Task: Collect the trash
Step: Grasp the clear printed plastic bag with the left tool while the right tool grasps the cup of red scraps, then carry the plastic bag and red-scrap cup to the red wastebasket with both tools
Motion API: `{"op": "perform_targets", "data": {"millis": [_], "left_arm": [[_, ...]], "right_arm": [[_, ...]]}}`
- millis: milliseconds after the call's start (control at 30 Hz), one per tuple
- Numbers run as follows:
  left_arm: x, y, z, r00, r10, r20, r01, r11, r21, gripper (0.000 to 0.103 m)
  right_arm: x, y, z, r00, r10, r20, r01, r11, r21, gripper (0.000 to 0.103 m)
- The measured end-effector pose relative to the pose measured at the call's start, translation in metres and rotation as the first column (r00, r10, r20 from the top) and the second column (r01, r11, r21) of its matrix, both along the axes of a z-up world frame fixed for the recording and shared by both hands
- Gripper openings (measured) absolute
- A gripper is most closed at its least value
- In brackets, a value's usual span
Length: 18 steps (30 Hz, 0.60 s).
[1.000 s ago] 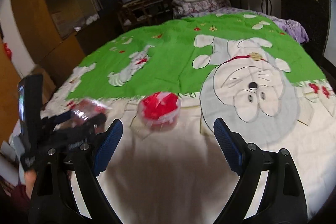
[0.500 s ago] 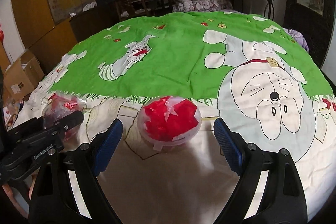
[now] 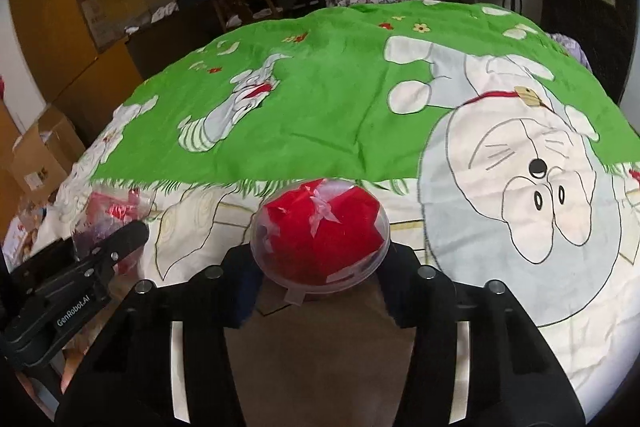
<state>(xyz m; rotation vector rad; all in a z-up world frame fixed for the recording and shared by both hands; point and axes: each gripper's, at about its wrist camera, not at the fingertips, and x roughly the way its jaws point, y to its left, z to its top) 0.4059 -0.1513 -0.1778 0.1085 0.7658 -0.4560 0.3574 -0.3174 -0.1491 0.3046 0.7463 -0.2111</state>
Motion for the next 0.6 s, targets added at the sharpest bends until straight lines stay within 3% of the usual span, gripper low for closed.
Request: {"op": "perform_targets", "data": {"millis": [300, 600], "left_arm": [[-0.013, 0.008, 0.004, 1.000, 0.008, 0.018, -0.007, 1.000, -0.017, 0.040], [-0.066, 0.035, 0.017, 0.998, 0.028, 0.062, -0.029, 1.000, 0.012, 0.040]], "right_arm": [[-0.018, 0.011, 0.011, 0.998, -0.001, 0.057, 0.004, 0.999, -0.054, 0.050], [-0.073, 0.038, 0.030, 0.993, 0.035, 0.110, -0.033, 0.999, -0.022, 0.050]]}}
